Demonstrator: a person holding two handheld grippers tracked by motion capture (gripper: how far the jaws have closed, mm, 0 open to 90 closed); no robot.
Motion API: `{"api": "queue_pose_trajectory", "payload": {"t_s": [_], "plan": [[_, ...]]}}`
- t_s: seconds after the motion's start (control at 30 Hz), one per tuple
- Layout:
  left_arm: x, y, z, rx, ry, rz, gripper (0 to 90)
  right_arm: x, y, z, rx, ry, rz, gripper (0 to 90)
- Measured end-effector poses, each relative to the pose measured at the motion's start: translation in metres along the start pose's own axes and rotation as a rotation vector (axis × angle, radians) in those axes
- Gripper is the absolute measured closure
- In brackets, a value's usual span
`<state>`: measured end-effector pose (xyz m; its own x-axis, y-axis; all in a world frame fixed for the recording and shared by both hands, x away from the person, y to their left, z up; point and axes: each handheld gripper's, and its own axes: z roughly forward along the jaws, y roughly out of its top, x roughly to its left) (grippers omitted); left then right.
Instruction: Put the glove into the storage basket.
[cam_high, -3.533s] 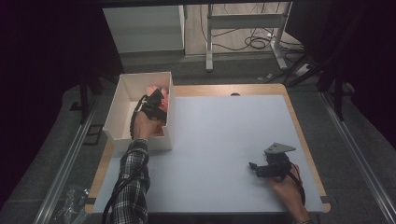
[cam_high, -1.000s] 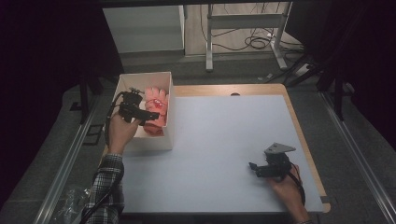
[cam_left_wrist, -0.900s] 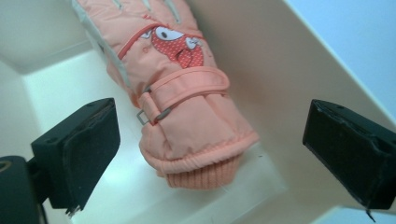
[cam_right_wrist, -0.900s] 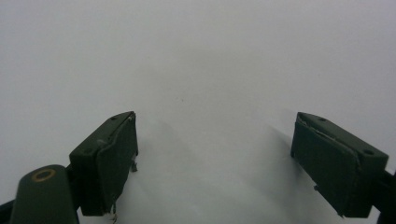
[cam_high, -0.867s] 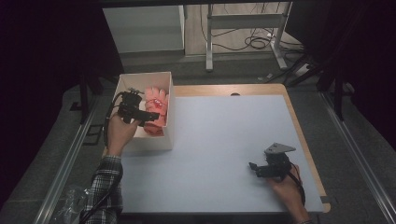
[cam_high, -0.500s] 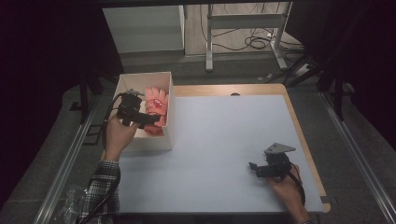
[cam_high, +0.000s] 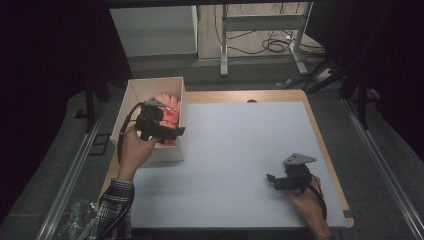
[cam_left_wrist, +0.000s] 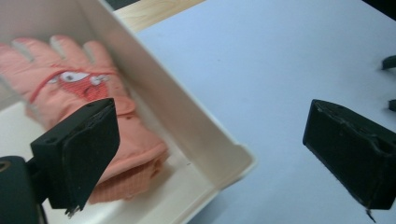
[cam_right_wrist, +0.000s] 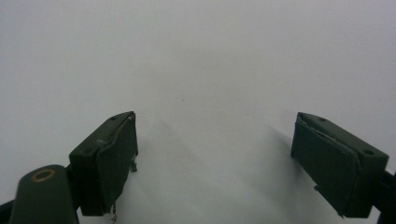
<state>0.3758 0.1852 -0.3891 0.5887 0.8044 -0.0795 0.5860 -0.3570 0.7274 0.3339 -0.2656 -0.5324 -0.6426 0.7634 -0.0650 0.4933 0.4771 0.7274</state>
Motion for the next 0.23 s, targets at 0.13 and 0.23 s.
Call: {"api": "queue_pose_trajectory", "payload": {"t_s": [0.13, 0.23], "plan": [[-0.0116, 0.0024, 0.0063, 0.01, -0.017, 0.033, 4.1, -0.0001, -0.0001, 0.0, 0.0, 0.001, 0.001, 14.9], [-0.0136, 0.005, 0.0087, 0.021, -0.014, 0.042, 4.0, -0.0002, -0.0001, 0.0001, 0.0, 0.001, 0.001, 14.9]]}}
